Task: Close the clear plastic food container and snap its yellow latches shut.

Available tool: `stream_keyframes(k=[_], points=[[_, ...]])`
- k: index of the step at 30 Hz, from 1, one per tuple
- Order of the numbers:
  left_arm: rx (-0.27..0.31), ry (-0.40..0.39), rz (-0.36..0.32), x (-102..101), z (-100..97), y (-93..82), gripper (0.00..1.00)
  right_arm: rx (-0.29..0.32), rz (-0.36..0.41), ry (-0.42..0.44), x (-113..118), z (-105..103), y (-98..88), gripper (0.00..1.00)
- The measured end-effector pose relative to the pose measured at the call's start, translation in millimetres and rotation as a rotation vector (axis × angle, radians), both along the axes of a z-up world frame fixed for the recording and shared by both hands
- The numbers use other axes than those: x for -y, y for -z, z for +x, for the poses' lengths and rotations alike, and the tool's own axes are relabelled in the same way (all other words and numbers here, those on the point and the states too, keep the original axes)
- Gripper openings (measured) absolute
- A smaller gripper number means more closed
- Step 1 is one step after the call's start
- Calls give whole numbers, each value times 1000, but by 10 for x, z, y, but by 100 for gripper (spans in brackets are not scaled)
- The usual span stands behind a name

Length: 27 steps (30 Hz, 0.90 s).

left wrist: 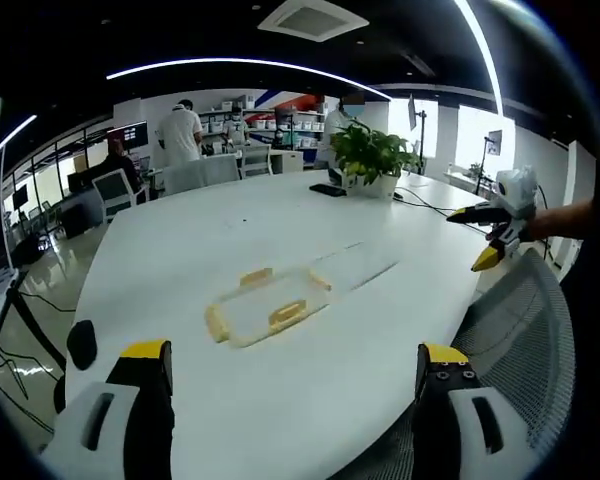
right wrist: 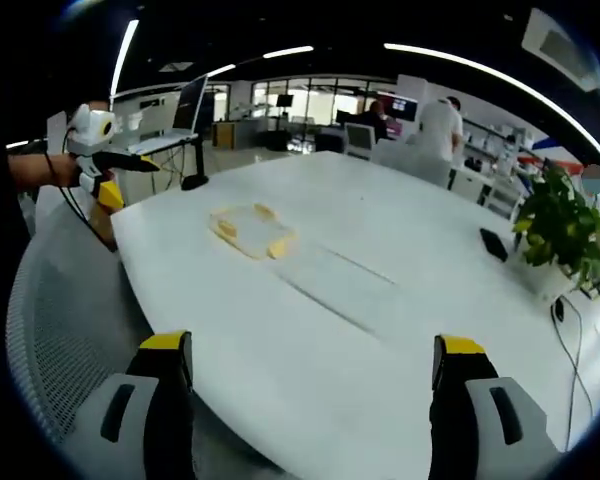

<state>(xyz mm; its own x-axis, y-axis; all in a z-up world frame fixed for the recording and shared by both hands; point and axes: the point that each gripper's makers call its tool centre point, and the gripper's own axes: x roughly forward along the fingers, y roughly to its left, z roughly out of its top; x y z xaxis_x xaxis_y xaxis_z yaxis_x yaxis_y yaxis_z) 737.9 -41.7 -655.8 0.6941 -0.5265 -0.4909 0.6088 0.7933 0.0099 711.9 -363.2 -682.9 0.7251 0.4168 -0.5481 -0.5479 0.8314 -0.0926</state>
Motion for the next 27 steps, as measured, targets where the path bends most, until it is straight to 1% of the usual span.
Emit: stream_keyframes(k=[27], points=[[-1, 3, 0, 1, -5, 12, 99, 1, -2, -13, -14, -7, -17, 98]])
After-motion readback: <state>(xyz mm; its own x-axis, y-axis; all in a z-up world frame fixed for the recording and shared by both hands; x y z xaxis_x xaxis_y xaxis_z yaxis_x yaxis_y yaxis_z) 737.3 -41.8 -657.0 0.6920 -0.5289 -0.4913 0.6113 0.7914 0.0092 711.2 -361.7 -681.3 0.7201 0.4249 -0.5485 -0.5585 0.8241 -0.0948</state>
